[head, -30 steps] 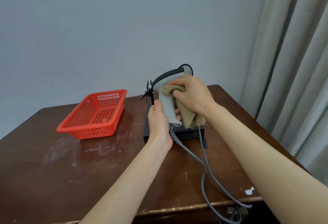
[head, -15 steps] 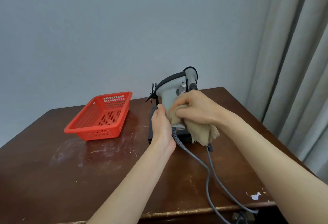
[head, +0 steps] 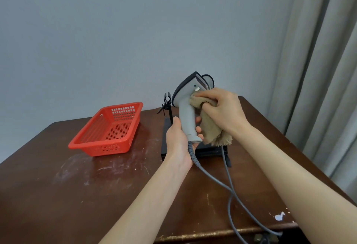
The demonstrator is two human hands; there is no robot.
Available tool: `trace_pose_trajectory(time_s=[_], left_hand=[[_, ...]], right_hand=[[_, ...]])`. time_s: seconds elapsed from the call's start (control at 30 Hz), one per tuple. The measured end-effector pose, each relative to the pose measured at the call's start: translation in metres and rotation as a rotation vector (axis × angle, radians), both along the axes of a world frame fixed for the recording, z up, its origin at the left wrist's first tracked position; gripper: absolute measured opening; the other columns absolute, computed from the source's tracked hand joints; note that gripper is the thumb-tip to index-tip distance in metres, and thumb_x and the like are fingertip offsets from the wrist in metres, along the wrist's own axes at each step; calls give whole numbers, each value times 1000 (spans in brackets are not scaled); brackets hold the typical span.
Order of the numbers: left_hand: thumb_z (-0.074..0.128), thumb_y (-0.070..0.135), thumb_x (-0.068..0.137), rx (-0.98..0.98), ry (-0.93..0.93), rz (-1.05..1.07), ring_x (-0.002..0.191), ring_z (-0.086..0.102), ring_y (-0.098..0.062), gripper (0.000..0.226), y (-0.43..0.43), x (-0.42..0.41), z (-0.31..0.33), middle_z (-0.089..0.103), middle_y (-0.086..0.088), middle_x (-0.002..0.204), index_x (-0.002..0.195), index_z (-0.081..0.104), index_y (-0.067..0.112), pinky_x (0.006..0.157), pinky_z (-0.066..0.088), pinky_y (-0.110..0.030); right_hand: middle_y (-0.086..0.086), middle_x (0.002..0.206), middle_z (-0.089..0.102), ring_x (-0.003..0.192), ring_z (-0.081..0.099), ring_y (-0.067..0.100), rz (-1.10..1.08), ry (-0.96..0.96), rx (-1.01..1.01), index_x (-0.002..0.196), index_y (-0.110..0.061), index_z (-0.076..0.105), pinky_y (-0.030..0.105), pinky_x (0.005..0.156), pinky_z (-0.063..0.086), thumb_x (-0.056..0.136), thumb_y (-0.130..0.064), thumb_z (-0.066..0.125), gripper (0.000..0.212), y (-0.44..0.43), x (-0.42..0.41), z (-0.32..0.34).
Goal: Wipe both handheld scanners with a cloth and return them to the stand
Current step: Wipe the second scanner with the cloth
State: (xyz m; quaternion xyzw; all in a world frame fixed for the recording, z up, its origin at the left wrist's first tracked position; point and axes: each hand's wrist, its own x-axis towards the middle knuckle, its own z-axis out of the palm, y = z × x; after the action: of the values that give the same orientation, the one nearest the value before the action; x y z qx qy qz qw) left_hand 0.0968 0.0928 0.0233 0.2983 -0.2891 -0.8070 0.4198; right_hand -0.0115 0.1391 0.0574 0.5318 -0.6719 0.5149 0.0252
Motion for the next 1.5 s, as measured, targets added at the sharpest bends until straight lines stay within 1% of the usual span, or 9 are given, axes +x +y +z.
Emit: trace_pose_trajectory(time_s=[0.1, 0.2, 0.43, 0.67, 0.87, 0.97, 1.1, 1.33, 1.5], left_hand=[[34, 40, 102, 11, 19, 2, 41, 51, -13, 44, -4, 3, 0, 63, -12, 77, 99, 58, 3, 37, 42, -18], [42, 44, 98, -14, 9, -1, 45, 54, -12, 44, -4, 2, 2, 63, -10, 76, 102, 60, 4, 38, 43, -19], [55, 34, 94, 7, 25, -19, 56, 61, -15, 30, -9, 2, -4, 63, -6, 71, 99, 62, 6, 45, 50, -22], [54, 35, 95, 16, -68, 2, 60, 57, -15, 28, -5, -3, -3, 60, -7, 78, 98, 59, 9, 41, 48, -21], [50, 44, 94, -73, -119, -59, 77, 66, -25, 42, -19, 5, -9, 69, -13, 87, 99, 66, 5, 76, 56, -38], [50, 41, 95, -44, -142, -47, 57, 60, -18, 39, -17, 4, -7, 65, -8, 68, 92, 63, 4, 52, 53, -26], [41, 41, 98, 76, 42, -119, 39, 50, -10, 49, -14, 6, -3, 62, -8, 72, 122, 50, 0, 32, 41, -17], [67, 19, 84, -59, -29, -205, 48, 53, -9, 24, -5, 7, -3, 57, -7, 78, 101, 54, 8, 35, 43, -17], [63, 21, 88, -87, -122, -242, 70, 64, -17, 23, -8, 13, -2, 64, -12, 89, 102, 62, 3, 58, 59, -34]], right_hand=[[-23, 78, 64, 86, 62, 5, 67, -49, 1, 82, -30, 72, 17, 75, 46, 77, -7, 58, 28, 6, 2, 2], [-16, 87, 64, 92, 61, 7, 44, -45, -50, 89, -31, 73, 22, 82, 47, 78, -6, 56, 32, 4, 5, -1], [-13, 77, 62, 75, 58, 7, 356, 65, 189, 82, -27, 78, 30, 76, 49, 71, -10, 69, 22, 11, 16, -6], [-10, 89, 63, 92, 59, 13, 64, -10, 86, 95, -33, 75, 37, 87, 50, 79, -10, 60, 31, -7, 8, -10], [-2, 78, 67, 72, 60, 2, 436, -155, 243, 82, -21, 78, 21, 74, 49, 74, -2, 63, 26, 13, 18, -14], [0, 74, 71, 73, 61, 6, 326, -307, 214, 69, -16, 75, 28, 77, 51, 72, -5, 61, 18, 10, 11, -14], [-13, 76, 66, 73, 57, 0, -7, -321, 26, 79, -24, 71, 13, 60, 43, 78, -12, 61, 15, 4, 1, -14], [-4, 77, 64, 68, 53, 6, 18, -243, 26, 86, -20, 65, 15, 57, 39, 81, -20, 67, 5, -8, 3, -18], [-6, 76, 63, 74, 57, 11, -19, -219, 68, 85, -21, 65, 23, 64, 44, 80, -16, 61, 8, -6, -5, -14]])
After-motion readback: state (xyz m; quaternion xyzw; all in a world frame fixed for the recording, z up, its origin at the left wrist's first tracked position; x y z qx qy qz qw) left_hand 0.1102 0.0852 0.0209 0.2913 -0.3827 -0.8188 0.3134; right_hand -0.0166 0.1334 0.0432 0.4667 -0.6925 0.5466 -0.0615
